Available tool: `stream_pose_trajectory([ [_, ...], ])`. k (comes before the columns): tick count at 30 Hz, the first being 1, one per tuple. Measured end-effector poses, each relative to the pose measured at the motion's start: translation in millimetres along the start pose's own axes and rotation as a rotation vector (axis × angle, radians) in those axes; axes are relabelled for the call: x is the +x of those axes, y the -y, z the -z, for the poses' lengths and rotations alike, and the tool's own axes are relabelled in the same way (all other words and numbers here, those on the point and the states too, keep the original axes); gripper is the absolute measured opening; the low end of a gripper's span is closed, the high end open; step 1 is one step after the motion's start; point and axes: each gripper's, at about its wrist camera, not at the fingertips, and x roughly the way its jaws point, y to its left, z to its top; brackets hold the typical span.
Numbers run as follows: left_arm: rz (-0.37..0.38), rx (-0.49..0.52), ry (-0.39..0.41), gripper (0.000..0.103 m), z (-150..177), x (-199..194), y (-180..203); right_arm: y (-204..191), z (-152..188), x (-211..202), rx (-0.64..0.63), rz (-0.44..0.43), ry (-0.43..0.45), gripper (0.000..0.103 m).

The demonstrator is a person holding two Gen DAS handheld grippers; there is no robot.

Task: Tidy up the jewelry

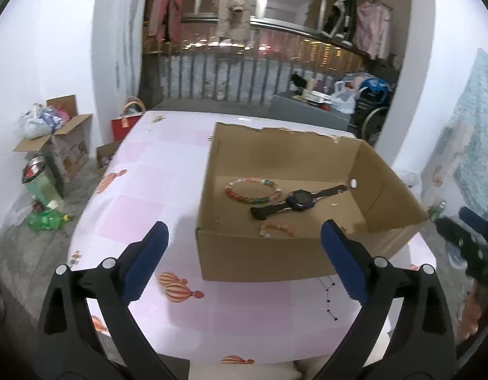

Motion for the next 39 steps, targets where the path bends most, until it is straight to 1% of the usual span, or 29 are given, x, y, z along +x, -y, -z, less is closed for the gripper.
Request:
stream_pose_trajectory([
  [4,-0.056,-0.012,0.003,0.093,0,-3,-4,-11,2,-7,-0.032,0.055,0.023,0.097],
  [7,-0.103,-0.019,0.010,0.094,-2,-4,-6,-13,2,-10,-0.029,0.068,0.025,0.097],
  [10,-0.118,-0.021,0.030,0.094,-1,-7,-8,-11,0,-10,-0.009,0.078,0.019,0.097],
  [14,-0.175,0.043,0.054,0.094,-3,-10,-3,-9,-3,-13,0.007,0.090,0.040,0.097],
  [17,-0.166,0.079,0.045,0.094,-7,-11,0,-11,-5,-16,-0.019,0.121,0.070,0.097],
  [20,-0.147,0.076,0.037,0.094,-9,-11,1,-14,-10,-20,-0.052,0.136,0.096,0.097],
  [24,-0.158,0.109,0.043,0.094,-10,-9,6,-15,-16,-24,-0.043,0.124,0.116,0.097],
  [27,-0.132,0.090,0.039,0.094,-10,-7,7,-16,-15,-24,-0.037,0.127,0.110,0.097],
  [30,-0.112,0.089,0.018,0.094,-7,-5,10,-13,-12,-21,-0.007,0.106,0.085,0.097],
  [34,-0.115,0.101,0.016,0.094,-5,-4,13,-5,-10,-19,0.036,0.094,0.056,0.097],
  [37,-0.101,0.091,0.015,0.094,-7,-5,13,-5,-12,-23,0.043,0.098,0.070,0.097],
  [39,-0.106,0.088,0.019,0.094,-7,-7,13,-5,-12,-25,0.040,0.107,0.078,0.097],
])
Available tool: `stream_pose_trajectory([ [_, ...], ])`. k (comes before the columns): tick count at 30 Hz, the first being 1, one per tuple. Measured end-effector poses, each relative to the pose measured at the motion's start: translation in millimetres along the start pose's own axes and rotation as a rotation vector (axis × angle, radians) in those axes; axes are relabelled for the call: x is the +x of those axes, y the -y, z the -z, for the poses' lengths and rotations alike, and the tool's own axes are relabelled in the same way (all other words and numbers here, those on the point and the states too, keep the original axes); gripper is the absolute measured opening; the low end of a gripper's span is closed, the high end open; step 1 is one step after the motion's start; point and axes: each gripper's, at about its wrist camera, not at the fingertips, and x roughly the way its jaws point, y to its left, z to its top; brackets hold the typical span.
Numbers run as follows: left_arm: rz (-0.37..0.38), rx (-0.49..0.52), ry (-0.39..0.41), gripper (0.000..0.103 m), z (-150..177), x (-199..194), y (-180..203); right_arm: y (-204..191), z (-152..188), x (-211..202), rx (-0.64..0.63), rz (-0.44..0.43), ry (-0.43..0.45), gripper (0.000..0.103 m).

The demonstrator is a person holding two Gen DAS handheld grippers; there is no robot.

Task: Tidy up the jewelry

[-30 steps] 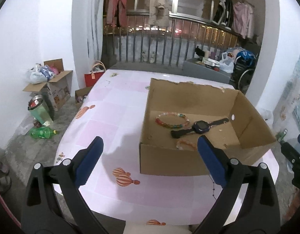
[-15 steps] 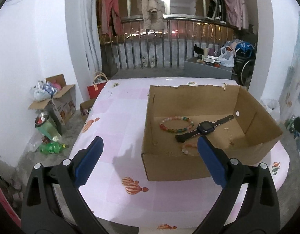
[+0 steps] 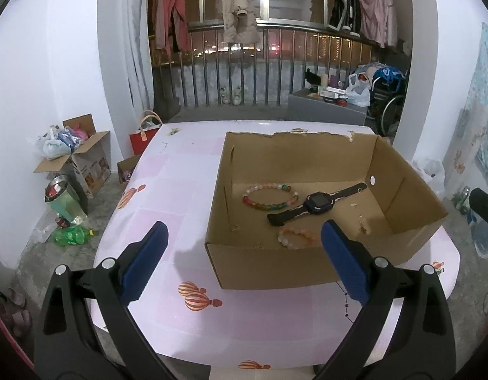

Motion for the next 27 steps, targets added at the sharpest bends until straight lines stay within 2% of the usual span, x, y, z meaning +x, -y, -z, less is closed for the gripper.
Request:
stream_pose_trajectory([
  [15,-0.015,-0.072,-0.077,0.094,11,13,-6,-14,22,23,-0.029,0.007,-0.107,0.097],
  [27,-0.004,-0.062,-0.096,0.094,13,17,-4,-15,23,26,-0.018,0.003,-0.126,0.097],
])
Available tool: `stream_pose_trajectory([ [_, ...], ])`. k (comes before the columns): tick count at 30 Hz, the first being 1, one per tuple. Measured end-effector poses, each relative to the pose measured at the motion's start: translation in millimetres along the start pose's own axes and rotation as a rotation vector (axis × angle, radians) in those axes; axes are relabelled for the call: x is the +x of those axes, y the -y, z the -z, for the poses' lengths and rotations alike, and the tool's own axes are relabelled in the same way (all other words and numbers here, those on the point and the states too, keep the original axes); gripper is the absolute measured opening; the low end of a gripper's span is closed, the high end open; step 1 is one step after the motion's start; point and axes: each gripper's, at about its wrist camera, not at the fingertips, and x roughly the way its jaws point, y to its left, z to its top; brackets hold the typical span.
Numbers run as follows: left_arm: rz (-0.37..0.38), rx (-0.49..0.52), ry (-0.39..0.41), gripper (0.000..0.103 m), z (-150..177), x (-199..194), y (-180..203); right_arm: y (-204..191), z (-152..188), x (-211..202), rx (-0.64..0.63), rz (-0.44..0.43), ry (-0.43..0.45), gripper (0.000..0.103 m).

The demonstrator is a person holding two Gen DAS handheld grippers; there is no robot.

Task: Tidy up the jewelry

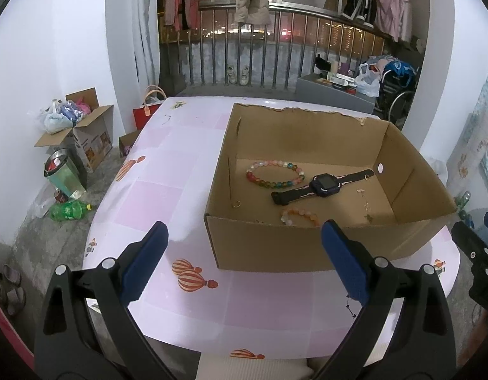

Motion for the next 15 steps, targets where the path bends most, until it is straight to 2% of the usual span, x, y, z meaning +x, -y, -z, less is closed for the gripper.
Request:
stream_pose_trajectory([
  [9,0.001,0.006,-0.002,0.094,-1.0,0.4,1.3,3.4,0.5,1.3,0.000,0.008,0.001,0.097],
  [15,0.011,0.009,0.011,0.094,-1.3,0.8,0.9,1.5,2.6,-3.1,-0.025,0.000,0.045,0.097],
])
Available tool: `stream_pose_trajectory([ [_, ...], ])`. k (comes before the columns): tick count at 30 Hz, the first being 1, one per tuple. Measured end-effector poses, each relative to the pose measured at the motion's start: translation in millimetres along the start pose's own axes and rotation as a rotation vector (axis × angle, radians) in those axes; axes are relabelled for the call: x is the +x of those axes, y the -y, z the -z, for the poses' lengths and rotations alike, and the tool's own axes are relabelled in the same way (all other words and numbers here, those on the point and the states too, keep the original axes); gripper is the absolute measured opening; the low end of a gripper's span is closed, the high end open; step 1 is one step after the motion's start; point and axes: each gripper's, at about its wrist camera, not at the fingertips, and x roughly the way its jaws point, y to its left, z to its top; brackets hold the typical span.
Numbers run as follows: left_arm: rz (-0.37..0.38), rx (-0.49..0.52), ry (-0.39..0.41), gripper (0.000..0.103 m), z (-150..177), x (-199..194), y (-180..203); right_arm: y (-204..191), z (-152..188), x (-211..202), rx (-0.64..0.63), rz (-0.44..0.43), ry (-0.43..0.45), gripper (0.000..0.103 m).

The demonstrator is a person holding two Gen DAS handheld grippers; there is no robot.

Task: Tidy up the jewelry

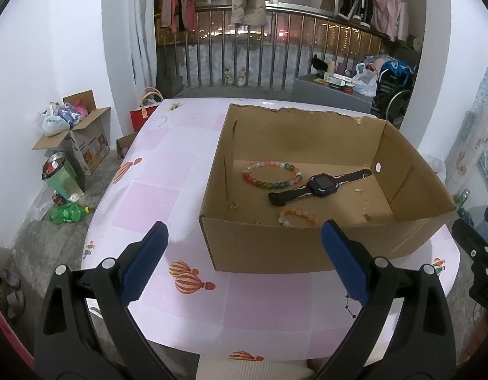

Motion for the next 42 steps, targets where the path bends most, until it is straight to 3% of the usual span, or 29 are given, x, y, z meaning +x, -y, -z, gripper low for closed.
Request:
stream_pose_trajectory([
  [6,-0.001,-0.002,0.030,0.094,2,1,-1,0,4,1,-0.018,-0.007,0.035,0.097],
  [42,0.004,0.003,0.009,0.094,3,11,3,5,5,10,0.019,0.013,0.020,0.097],
])
